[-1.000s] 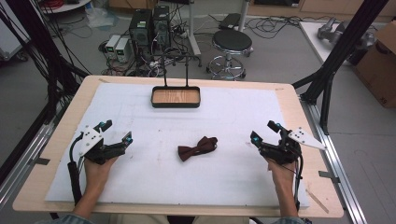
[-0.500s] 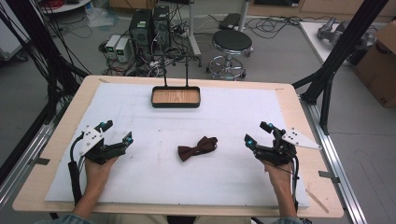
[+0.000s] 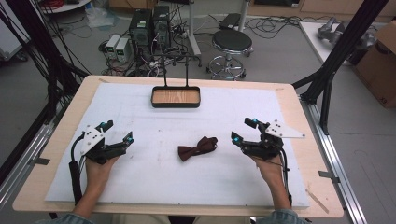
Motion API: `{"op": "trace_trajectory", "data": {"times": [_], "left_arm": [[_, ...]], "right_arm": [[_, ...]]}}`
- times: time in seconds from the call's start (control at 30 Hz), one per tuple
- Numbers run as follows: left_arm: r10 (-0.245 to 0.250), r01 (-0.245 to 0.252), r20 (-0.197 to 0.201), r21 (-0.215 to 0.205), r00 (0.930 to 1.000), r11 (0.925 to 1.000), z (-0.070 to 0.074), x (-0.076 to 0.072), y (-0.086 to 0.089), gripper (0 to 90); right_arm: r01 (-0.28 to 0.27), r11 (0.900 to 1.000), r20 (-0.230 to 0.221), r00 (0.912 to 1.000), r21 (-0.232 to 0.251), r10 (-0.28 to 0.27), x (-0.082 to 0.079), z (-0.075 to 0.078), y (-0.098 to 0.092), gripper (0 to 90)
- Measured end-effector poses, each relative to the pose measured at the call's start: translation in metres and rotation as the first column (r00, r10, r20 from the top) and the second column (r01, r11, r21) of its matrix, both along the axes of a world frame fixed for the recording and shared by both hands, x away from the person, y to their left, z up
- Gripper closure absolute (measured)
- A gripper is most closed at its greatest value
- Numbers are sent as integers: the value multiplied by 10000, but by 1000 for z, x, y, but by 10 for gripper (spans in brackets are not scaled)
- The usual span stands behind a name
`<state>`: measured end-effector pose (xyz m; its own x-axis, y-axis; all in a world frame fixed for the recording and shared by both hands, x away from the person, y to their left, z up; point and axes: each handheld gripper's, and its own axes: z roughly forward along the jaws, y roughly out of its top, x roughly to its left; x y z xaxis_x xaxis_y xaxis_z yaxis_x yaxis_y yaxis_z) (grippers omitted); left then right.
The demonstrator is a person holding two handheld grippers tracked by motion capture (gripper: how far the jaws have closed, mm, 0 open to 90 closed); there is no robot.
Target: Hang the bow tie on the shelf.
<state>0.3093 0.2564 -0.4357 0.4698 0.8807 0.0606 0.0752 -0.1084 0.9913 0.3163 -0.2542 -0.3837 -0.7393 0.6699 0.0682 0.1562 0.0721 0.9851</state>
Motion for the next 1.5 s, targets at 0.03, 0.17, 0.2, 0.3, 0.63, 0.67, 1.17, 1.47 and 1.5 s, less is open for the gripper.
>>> {"op": "trace_trajectory", "data": {"times": [0.03,0.17,0.2,0.3,0.63,0.67,1.17,1.47,1.5], "left_arm": [[18,-18,5,-4,10000,10000,0,0,0,144],[11,-11,-34,-4,10000,10000,0,0,0,145],[13,-13,-34,-15,10000,10000,0,0,0,145],[13,-13,-51,-7,10000,10000,0,0,0,145],[-11,11,-70,-43,10000,10000,-1,1,0,146],[-28,28,-62,-36,10000,10000,-1,1,0,147],[7,-8,-77,-127,10000,9999,-1,2,0,150],[-3,2,-91,-118,10000,9999,-1,2,1,153],[20,-21,-85,-141,10000,9999,-1,2,0,155]], "right_arm": [[-87,9999,-30,10000,-121,86,3,0,4,209],[-578,9969,-284,9980,-537,563,11,-2,21,239],[-740,9954,-219,9971,-614,727,13,-3,25,246],[-1304,9844,-412,9911,-1179,1264,18,-10,41,254],[-2377,9328,-683,9713,-2708,2277,27,-31,69,340],[-2404,9284,-670,9707,-2834,2309,29,-33,70,348],[-3023,8550,-1138,9530,-4214,2808,33,-52,87,504],[-3046,8071,-1263,9517,-5058,2800,32,-58,93,567],[-3042,7972,-1285,9516,-5215,2790,32,-60,95,581]]}}
